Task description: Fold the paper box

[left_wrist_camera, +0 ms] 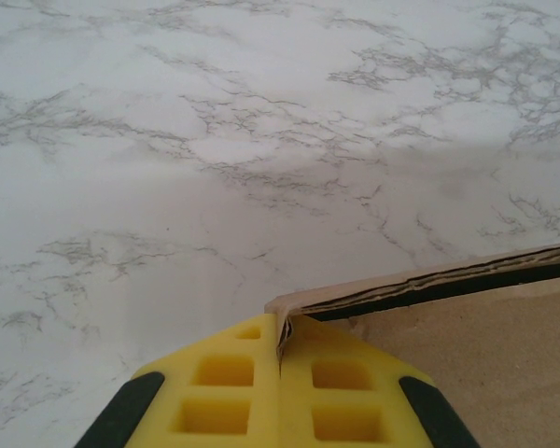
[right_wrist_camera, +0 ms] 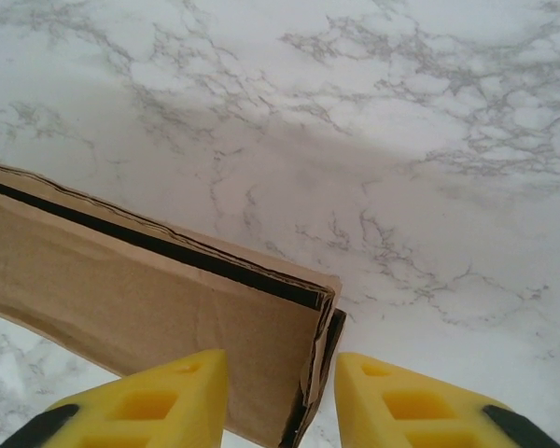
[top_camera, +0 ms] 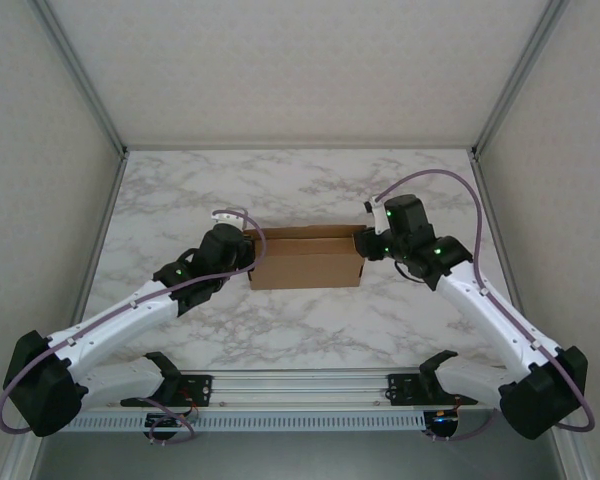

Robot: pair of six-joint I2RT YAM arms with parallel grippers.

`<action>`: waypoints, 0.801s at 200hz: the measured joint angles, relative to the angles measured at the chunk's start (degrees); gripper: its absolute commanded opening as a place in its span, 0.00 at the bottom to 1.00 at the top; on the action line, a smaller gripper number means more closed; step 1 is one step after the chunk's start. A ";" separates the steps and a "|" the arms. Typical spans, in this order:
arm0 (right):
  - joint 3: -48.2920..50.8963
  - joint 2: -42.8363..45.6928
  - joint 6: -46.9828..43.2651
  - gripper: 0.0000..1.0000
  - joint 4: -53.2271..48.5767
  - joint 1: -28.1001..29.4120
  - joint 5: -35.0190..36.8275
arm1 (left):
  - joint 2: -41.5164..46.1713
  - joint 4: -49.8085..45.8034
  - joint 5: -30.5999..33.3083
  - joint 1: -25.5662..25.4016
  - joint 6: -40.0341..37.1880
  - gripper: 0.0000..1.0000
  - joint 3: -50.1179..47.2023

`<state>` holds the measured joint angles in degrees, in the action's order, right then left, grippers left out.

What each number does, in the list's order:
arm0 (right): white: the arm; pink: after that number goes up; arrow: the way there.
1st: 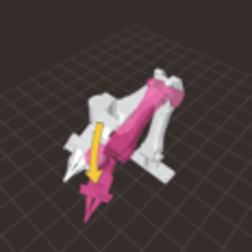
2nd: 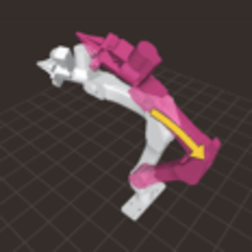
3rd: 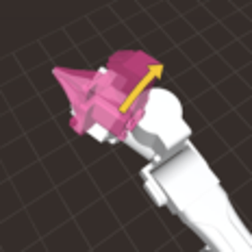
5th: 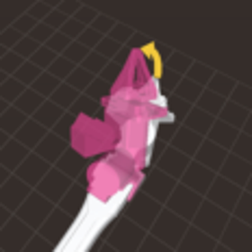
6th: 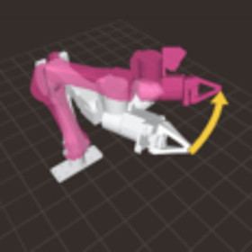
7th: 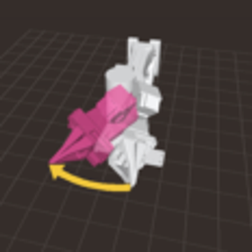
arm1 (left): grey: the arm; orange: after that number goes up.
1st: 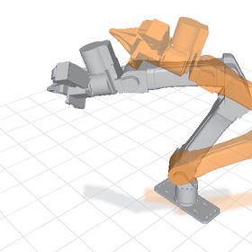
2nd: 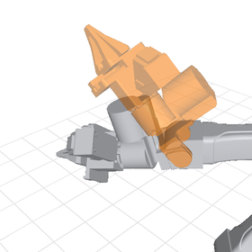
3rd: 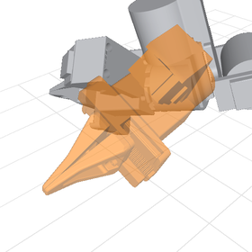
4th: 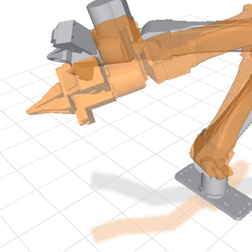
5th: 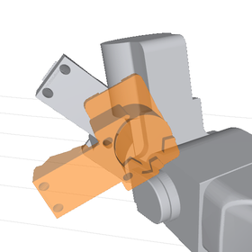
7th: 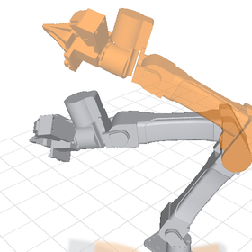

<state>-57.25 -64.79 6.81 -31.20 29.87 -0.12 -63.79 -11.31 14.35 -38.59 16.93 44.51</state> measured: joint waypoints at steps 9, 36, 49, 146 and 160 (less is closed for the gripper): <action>0.28 -0.61 0.07 0.28 -0.02 0.00 -0.02 | 0.00 -0.04 0.00 0.00 -0.22 0.00 0.02; 0.44 -2.36 -0.07 0.20 -0.11 0.00 -0.20 | 0.00 -0.04 0.00 0.00 -0.42 0.00 0.02; 0.44 -2.73 -0.09 0.14 -0.11 0.00 -0.15 | 0.00 -0.04 0.00 0.00 -0.44 0.00 0.02; 0.20 -4.44 0.44 0.05 1.60 -0.66 -0.09 | 0.11 -0.42 0.09 0.00 -0.76 0.00 0.02; 0.20 -4.68 0.17 0.03 1.79 -0.63 0.52 | 0.11 -0.46 0.09 0.00 -0.90 0.00 0.02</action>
<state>-57.06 -69.47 6.98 -29.41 29.23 0.40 -63.68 -11.77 14.44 -38.59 16.03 44.53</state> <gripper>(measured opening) 0.058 0.050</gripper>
